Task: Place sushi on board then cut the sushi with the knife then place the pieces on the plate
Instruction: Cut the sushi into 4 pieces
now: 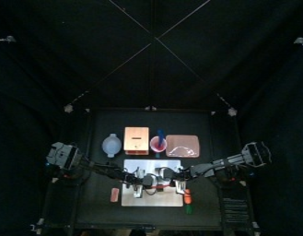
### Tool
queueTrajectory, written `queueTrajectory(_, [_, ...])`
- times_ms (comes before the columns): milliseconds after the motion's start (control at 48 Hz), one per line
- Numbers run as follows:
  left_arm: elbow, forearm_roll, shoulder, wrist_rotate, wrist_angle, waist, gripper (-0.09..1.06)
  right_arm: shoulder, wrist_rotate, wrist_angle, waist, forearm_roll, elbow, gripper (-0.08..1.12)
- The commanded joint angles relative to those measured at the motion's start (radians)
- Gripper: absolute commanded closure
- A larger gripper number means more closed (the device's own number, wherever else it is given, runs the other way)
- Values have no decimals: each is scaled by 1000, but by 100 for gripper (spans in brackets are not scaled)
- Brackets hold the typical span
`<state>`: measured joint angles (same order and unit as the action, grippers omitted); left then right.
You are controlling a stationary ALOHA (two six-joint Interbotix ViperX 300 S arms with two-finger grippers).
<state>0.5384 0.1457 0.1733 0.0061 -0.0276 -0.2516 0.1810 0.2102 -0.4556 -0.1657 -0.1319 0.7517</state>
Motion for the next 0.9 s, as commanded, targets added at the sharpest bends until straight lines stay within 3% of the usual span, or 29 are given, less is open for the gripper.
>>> queueTrajectory(21, [-11,-5,-12,5,3,-11,61,26,2,5,14,0,-5,67])
queueTrajectory(417, [-11,-2,29,3,3,-9,61,-34,3,5,6,-18,3,67])
queueTrajectory(896, [-14,35,61,2,3,-20,61,-115,3,21,-40,-83,-9,67])
